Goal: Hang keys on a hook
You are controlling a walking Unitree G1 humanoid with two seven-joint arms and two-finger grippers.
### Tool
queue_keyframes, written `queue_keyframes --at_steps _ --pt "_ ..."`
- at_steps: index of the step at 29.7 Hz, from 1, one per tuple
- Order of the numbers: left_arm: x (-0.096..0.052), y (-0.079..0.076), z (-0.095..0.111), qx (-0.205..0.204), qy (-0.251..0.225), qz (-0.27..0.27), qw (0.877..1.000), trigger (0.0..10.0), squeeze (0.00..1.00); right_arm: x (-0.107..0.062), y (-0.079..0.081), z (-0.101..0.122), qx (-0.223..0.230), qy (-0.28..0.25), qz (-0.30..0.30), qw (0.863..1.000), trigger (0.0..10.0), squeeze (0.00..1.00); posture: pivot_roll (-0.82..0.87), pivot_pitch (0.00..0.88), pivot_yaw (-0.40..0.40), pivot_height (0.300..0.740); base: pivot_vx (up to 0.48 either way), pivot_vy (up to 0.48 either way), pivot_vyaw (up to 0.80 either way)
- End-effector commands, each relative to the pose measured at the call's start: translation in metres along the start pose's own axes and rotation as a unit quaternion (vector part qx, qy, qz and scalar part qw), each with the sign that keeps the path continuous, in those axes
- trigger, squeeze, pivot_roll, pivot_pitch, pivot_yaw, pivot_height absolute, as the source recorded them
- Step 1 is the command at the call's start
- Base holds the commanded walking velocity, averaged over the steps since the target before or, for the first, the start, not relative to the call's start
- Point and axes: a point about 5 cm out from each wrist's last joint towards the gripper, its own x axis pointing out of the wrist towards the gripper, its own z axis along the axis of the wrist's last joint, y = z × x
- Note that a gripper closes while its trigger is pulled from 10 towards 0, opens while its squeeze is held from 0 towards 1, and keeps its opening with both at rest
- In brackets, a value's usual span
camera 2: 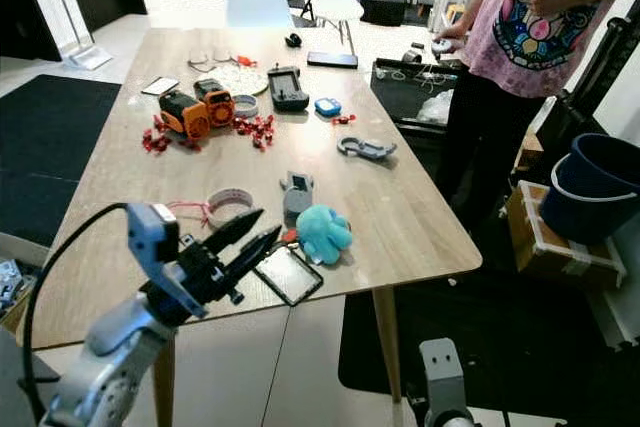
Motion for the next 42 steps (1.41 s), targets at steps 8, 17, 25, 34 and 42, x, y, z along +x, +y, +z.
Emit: queue_keyframes --at_steps 8,17,25,34,42 --pt "0.02 -0.004 -0.018 0.048 0.065 0.027 0.996 10.0 0.0 -0.002 0.001 -0.004 -0.007 0.007 0.007 1.0 10.0 0.0 0.05 0.055 -0.067 0.74 0.0 0.0 0.0" --pt "0.031 0.02 -0.04 0.144 0.133 0.136 0.971 10.0 0.0 -0.002 0.004 -0.006 -0.009 0.013 0.013 1.0 10.0 0.0 0.05 0.06 -0.065 0.74 0.0 0.0 0.0" --pt "0.03 0.036 -0.055 0.136 0.167 0.199 0.956 10.0 0.0 -0.001 0.007 -0.006 -0.008 0.015 0.017 1.0 10.0 0.0 0.05 0.058 -0.063 0.74 0.0 0.0 0.0" --pt "0.029 0.023 -0.07 0.106 0.17 0.151 0.968 10.0 0.0 -0.001 0.008 -0.007 -0.009 0.018 0.02 1.0 10.0 0.0 0.05 0.056 -0.065 0.74 0.0 0.0 0.0" --pt "0.031 0.015 -0.08 0.108 0.192 0.131 0.967 10.0 0.0 0.0 0.01 -0.007 -0.008 0.018 0.024 1.0 10.0 0.0 0.05 0.061 -0.065 0.74 0.0 0.0 0.0"
